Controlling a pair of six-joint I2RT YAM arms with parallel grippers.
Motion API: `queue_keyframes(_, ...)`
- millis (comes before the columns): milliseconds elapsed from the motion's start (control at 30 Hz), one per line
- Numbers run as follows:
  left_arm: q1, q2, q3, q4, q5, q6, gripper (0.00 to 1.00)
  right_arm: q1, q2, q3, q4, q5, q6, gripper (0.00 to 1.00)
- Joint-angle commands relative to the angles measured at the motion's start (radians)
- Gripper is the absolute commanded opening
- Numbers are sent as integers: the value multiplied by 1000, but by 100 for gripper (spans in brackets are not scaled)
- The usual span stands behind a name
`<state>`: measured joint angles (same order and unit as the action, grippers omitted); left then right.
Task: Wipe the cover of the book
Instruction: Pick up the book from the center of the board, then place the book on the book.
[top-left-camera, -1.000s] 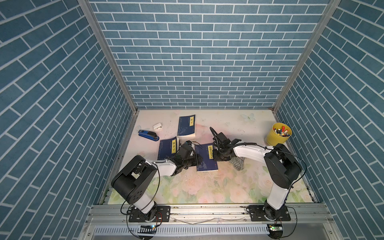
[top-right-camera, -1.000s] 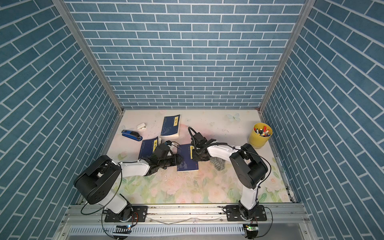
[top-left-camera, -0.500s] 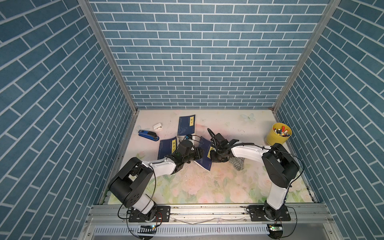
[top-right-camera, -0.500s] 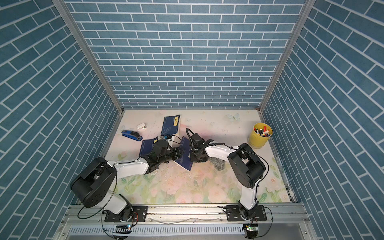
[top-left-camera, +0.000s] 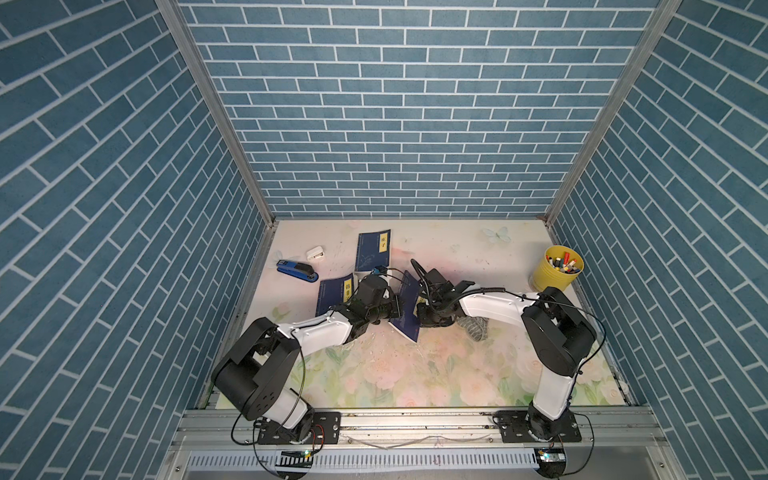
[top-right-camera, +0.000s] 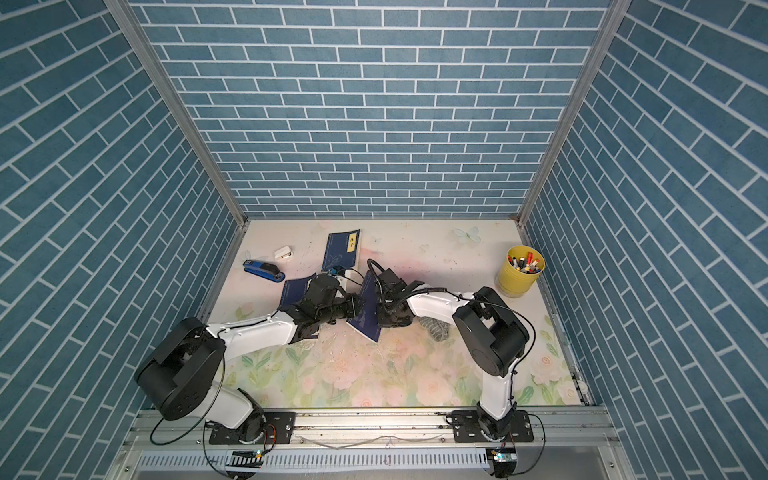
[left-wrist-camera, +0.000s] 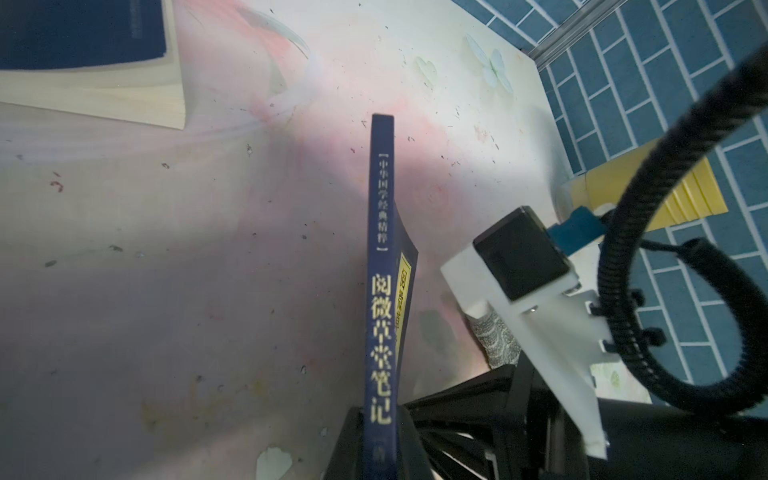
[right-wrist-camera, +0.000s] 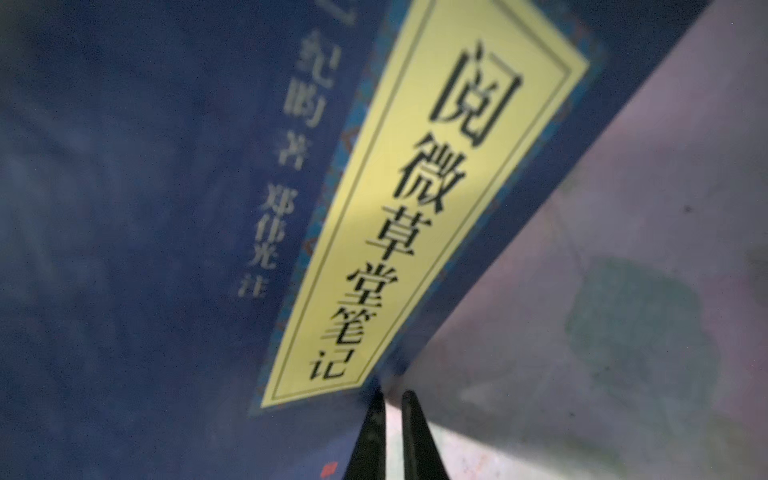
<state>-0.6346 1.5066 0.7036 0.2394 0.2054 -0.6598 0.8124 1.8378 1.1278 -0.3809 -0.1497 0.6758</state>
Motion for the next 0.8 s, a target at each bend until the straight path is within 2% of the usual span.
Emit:
queue_keyframes(0,25,-46,27,-80,-2,40,0,6,-50,17,7,16,-4,17)
queue_keyframes(133,75,-105,60,-196,-5,85,0,2,-72,41,-10,53,-36,31)
queue_keyframes(267,167,-189,77,-300,19,128,0,-14,-84,51,-9,55,-48,39)
queue_keyframes(467,388,-336,78,-419,110,175,0,-43,-111,54,-7,50,-81,46)
queue_keyframes(533,461,-361,79,-466,141,195,0,-52,-127,54,-4,53,-109,52)
queue_keyframes(633,558,-378,77,-507,211,215,0,-64,-139,64,-9,51,-142,55)
queue_keyframes(767,640,-425,58,-480,321,203,0,-85,-128,82,-16,24,-164,56)
